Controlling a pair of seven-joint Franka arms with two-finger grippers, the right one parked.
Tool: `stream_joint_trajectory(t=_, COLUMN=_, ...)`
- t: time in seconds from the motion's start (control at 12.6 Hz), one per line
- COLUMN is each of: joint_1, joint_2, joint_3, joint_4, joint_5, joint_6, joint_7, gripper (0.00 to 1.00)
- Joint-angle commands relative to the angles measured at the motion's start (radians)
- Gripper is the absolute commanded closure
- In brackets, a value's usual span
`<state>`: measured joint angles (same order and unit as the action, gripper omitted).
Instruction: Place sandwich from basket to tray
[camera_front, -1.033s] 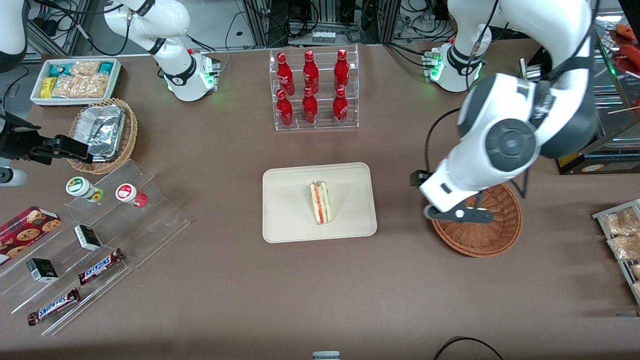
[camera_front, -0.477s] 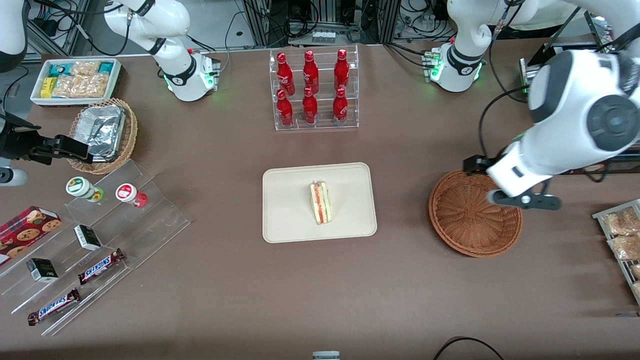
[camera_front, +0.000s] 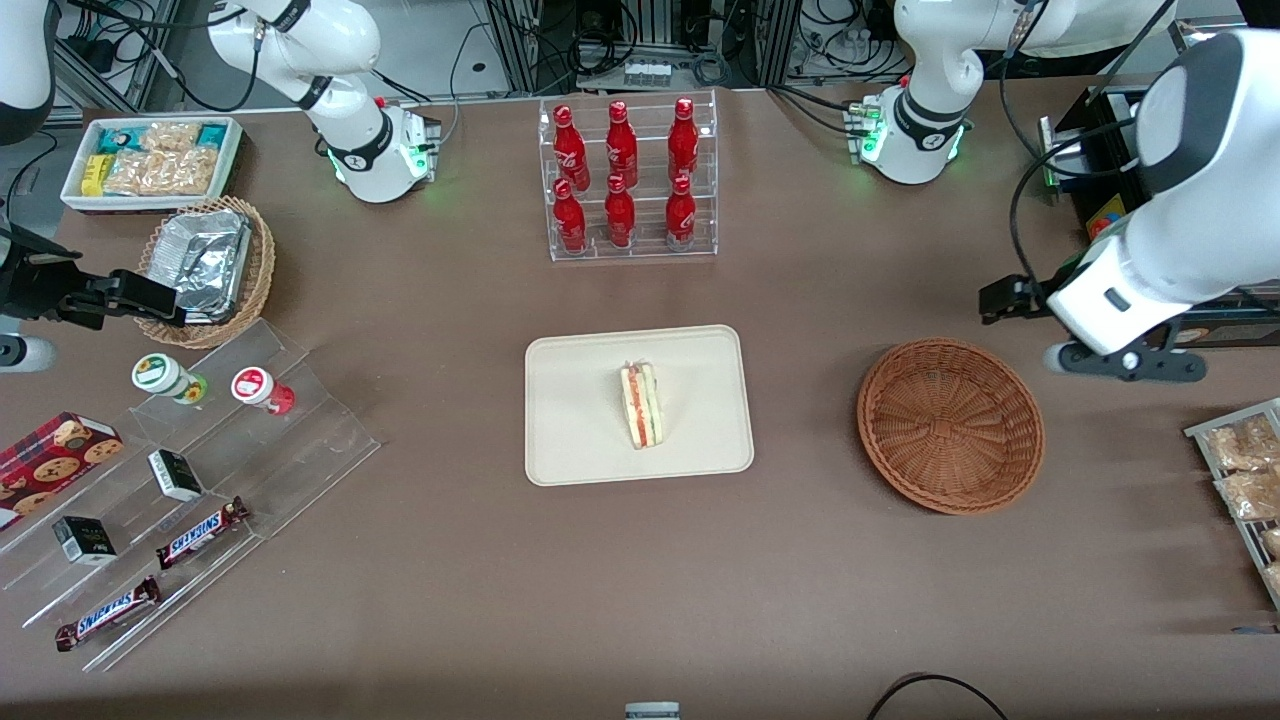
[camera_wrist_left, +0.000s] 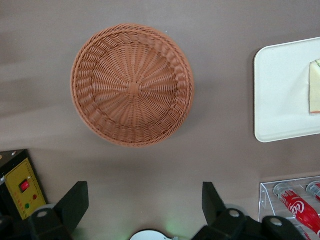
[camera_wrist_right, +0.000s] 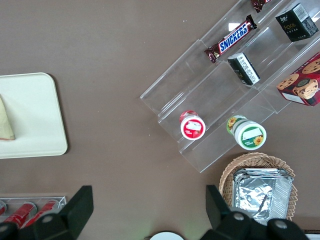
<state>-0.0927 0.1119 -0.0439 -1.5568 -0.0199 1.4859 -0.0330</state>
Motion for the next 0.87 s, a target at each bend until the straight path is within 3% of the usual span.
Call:
stream_joint_trajectory(t=0.0, joint_1=0.042, joint_2=-0.067, joint_3=-0.014, joint_4=-0.046, joint_5=0.001, joint_6=-0.038, joint_7=0.027, gripper=0.0)
stream_joint_trajectory(t=0.24, joint_1=0.103, joint_2=-0.092, joint_3=-0.065, joint_4=-0.04, joint_5=-0.005, joint_6=-0.073, joint_7=0.027, gripper=0.0)
stream_joint_trajectory(t=0.79, joint_1=0.091, joint_2=-0.123, joint_3=-0.025, joint_4=-0.034, joint_5=-0.015, joint_6=-0.09, joint_7=0.022, gripper=0.0)
